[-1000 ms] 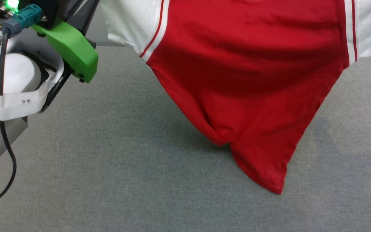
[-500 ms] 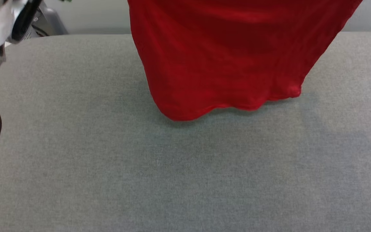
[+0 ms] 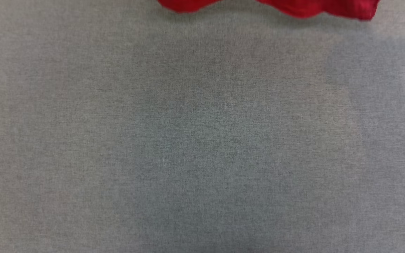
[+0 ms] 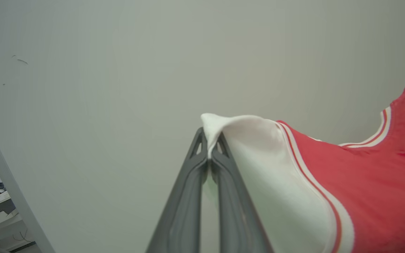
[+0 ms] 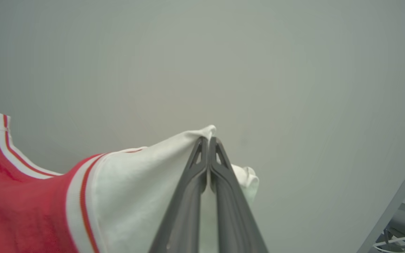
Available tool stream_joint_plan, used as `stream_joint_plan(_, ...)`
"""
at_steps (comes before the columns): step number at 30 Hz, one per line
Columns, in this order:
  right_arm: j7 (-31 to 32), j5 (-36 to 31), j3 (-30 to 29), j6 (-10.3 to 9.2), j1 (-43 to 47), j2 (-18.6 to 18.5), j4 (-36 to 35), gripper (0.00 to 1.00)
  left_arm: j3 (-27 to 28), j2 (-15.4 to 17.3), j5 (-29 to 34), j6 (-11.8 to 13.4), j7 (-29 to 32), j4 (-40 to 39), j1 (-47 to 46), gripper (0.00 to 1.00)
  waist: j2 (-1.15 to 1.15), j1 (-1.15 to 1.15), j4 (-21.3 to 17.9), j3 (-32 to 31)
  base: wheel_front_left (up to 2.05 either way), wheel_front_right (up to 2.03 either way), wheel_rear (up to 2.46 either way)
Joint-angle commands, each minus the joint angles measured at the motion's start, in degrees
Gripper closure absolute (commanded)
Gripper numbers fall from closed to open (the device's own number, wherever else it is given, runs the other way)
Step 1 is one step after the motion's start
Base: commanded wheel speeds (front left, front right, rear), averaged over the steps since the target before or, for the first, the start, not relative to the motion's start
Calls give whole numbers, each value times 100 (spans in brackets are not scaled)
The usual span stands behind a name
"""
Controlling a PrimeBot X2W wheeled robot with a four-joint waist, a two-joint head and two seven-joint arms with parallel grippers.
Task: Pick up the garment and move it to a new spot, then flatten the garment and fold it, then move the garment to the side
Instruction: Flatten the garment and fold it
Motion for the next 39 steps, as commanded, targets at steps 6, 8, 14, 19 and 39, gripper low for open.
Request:
stream_joint_plan(6,-497,-163,54,-4,-771,180,731,100,159,-253,109,-139,-294,658,-526,100,0,-1,-64,789,0,0,0)
stream_joint_plan(8,-627,-176,149,-4,-885,234,901,100,166,-286,154,-184,-362,836,-573,100,0,-1,-75,844,0,0,0)
stream_joint_plan(14,-909,60,579,-4,-917,357,1281,100,222,-417,155,-340,-474,1240,-418,100,0,-1,-76,934,0,0,0)
stream_joint_plan(19,-1120,367,952,-4,-650,482,1501,100,345,-483,158,-411,-505,1312,28,100,0,-1,-32,859,0,0,0)
stream_joint_plan(39,-1752,1804,2606,-4,2833,361,1287,100,1078,-284,360,-276,-510,197,4574,100,0,-1,-10,-784,0,0,0)
